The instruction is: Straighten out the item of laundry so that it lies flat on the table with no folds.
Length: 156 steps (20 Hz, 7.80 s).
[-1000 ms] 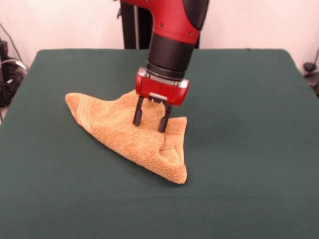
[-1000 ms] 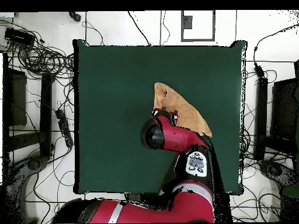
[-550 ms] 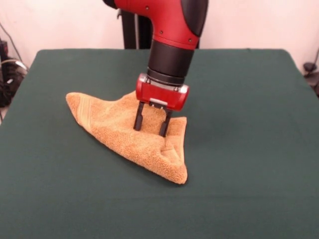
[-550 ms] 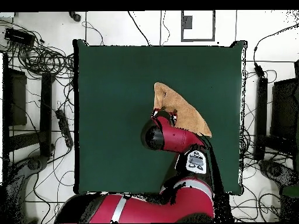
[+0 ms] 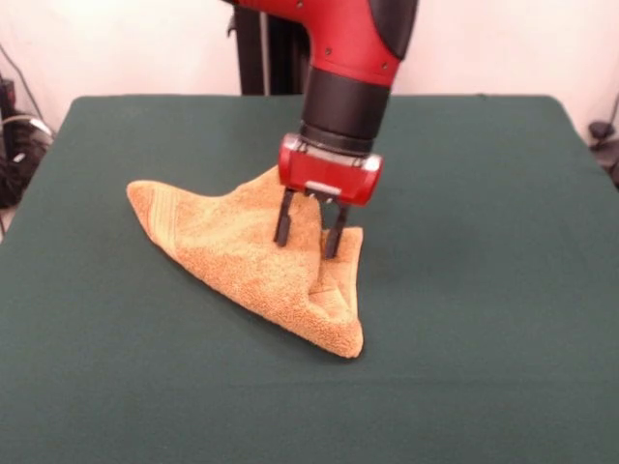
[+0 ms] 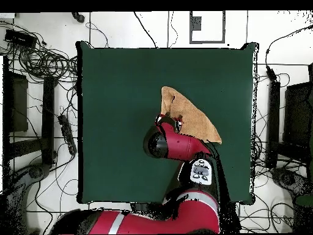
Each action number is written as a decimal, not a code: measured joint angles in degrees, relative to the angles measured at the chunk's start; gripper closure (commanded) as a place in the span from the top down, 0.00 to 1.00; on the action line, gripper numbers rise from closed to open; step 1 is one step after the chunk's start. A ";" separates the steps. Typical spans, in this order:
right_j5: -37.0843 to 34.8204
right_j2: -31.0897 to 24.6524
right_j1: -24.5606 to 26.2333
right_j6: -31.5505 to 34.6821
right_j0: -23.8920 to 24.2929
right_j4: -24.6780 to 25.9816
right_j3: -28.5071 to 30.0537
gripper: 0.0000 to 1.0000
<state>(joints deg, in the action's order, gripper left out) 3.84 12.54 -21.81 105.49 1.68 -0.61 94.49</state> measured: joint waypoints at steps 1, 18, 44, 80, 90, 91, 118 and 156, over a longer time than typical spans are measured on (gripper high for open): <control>-0.38 0.01 -0.38 0.00 -0.27 0.00 0.13 1.00; -3.18 -1.33 -2.79 0.00 0.51 0.00 0.37 1.00; -0.23 -3.28 0.78 0.00 4.28 0.01 -0.16 0.00; -30.20 -4.00 -10.34 0.00 9.09 4.75 -11.63 0.00; -30.45 -11.42 -7.02 -0.05 15.63 10.58 -19.11 0.00; -31.06 -12.79 -6.13 -0.05 16.47 11.41 -20.18 0.00; -48.85 -15.97 -10.74 -0.05 12.38 17.61 -25.26 0.00; -55.80 -10.63 -18.31 -0.05 3.80 15.46 -25.96 0.00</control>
<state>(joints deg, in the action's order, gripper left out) -51.96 1.91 -40.12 105.44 5.48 14.85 68.53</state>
